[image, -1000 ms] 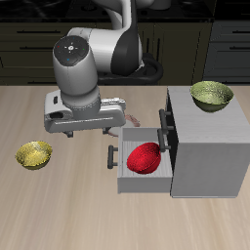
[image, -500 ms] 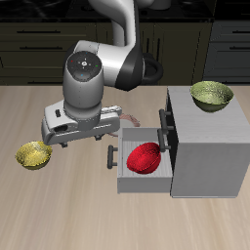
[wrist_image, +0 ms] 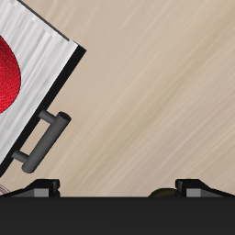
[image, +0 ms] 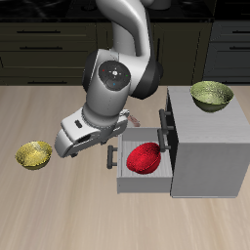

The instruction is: Place the red bowl in the bottom drawer of the white cabinet and close the drawer

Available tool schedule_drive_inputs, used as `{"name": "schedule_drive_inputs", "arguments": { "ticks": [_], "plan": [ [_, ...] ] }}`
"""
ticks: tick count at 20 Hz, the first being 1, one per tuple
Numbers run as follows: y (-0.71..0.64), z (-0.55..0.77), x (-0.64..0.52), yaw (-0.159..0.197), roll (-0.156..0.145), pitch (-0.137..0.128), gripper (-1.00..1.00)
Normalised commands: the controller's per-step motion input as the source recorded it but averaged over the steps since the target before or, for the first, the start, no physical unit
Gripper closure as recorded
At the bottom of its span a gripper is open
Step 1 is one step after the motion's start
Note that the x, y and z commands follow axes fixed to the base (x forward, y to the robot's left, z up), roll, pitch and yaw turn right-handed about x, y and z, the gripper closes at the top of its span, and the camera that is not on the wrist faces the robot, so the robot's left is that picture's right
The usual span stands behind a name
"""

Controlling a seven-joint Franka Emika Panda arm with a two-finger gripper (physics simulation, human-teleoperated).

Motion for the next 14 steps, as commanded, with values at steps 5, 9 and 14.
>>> {"name": "schedule_drive_inputs", "arguments": {
  "ticks": [5,9,14],
  "plan": [
    [0.15,-0.15,-0.04,0.138,0.02,0.01,-1.0],
    [0.07,-0.25,-0.03,0.096,0.014,0.031,-1.0],
    [-0.05,-0.2,-0.05,0.036,0.016,0.029,-1.0]
  ]
}}
